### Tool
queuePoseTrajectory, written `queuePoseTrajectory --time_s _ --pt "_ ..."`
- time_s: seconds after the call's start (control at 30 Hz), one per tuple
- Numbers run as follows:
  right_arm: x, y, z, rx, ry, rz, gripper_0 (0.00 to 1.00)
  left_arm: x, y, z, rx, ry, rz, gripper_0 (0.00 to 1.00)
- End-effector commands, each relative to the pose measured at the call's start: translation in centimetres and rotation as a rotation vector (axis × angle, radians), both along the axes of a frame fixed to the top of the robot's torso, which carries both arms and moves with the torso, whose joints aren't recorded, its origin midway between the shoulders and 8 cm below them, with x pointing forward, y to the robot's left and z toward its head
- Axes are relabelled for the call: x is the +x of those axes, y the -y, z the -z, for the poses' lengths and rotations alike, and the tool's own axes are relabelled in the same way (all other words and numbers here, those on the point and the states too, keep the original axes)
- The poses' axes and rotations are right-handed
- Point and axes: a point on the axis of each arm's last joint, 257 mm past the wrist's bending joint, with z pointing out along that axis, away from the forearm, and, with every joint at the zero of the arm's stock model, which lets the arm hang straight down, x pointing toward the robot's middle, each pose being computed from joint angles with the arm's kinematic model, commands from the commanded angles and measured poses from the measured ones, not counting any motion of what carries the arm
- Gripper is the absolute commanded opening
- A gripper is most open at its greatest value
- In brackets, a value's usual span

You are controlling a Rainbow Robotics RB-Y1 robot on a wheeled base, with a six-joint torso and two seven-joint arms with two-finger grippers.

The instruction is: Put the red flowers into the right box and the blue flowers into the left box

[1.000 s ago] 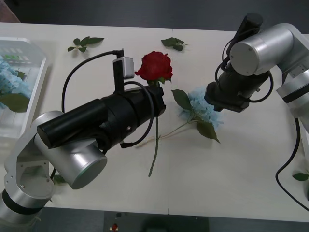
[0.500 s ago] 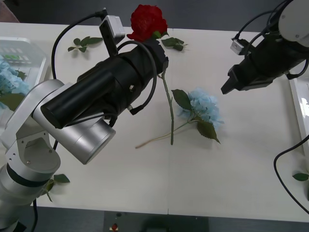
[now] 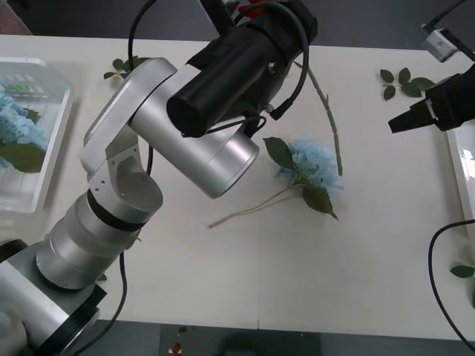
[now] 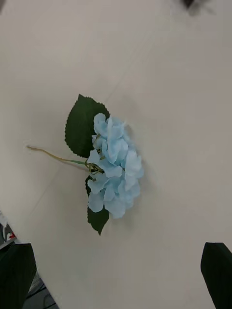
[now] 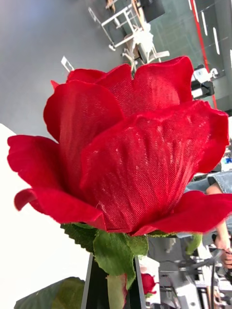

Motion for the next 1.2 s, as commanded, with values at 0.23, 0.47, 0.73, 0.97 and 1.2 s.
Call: queuePoseTrajectory --time_s 0.23,0.47,0.73,0.97,1.2 --pt "-0.9 0.0 -5.0 0.123 0.194 -0.199 1.00 -2.5 6.0 -4.1 -0.039 0.078 0.112 0.00" --pt "-2.6 -1.0 -6.8 0.307 0.176 -0.278 1.00 -4.2 8.1 -5.1 -0.074 0.081 0.150 0.00" --pt "-4.3 -3.0 -9.2 0.454 0.174 -0.355 1.00 -3.6 8.9 -5.6 -0.135 0.111 0.123 0.00" --pt "-5.6 -4.1 -11.3 0.575 0.081 -0.350 1.00 -2.4 9.2 -5.7 -0.147 0.117 0.092 0.00" --pt "-6.0 -5.2 -11.6 0.597 -0.008 -0.340 1.00 -2.3 9.2 -5.8 -0.146 0.119 0.090 0.00"
